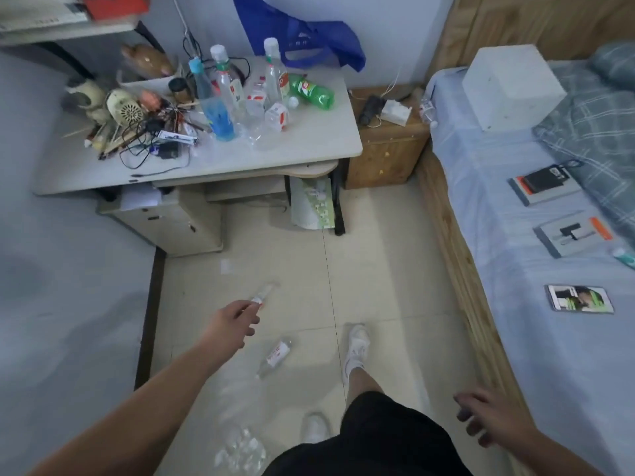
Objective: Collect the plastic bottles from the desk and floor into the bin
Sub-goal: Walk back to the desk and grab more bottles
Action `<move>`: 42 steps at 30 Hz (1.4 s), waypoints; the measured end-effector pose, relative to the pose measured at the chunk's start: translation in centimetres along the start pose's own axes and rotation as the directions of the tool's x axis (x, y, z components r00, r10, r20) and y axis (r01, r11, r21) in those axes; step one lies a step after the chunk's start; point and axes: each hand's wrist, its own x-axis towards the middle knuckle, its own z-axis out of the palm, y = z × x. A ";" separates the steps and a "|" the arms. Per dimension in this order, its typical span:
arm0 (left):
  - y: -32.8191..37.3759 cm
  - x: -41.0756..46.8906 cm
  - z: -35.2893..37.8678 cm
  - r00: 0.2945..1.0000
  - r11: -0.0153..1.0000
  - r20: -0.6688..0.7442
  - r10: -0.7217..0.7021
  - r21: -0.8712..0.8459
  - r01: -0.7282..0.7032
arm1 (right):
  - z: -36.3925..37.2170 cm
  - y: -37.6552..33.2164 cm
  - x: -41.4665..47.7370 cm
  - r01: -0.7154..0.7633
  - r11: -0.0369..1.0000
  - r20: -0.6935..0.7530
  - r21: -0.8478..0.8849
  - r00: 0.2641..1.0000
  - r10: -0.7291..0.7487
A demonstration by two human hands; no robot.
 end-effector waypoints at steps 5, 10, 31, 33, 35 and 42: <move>2.6 3.5 0.1 0.996 0.997 -0.052 -0.070 0.040 0.072 | -3.3 -9.0 7.7 0.036 0.999 0.054 -0.002 0.998 -0.036; 3.2 4.9 -0.4 0.975 0.979 -0.077 -0.206 -0.008 0.206 | -6.1 -24.1 14.0 0.202 0.976 0.100 -0.075 0.976 -0.194; 25.1 35.6 -16.0 0.990 0.955 -0.028 0.141 0.268 -0.129 | -4.4 -67.4 23.5 0.367 0.929 -0.003 -0.052 0.930 -0.367; 28.2 37.5 -16.0 0.973 0.920 -0.024 0.228 0.331 -0.208 | -4.3 -69.8 24.4 0.392 0.913 -0.015 -0.110 0.918 -0.396; 30.7 39.1 -15.5 0.954 0.903 -0.037 0.297 0.337 -0.268 | -4.1 -72.3 25.6 0.417 0.880 -0.048 -0.230 0.898 -0.438; 34.4 43.0 -11.8 0.891 0.680 0.021 0.454 0.638 -0.361 | -2.7 -79.0 30.4 0.427 0.615 -0.086 -0.663 0.772 -0.629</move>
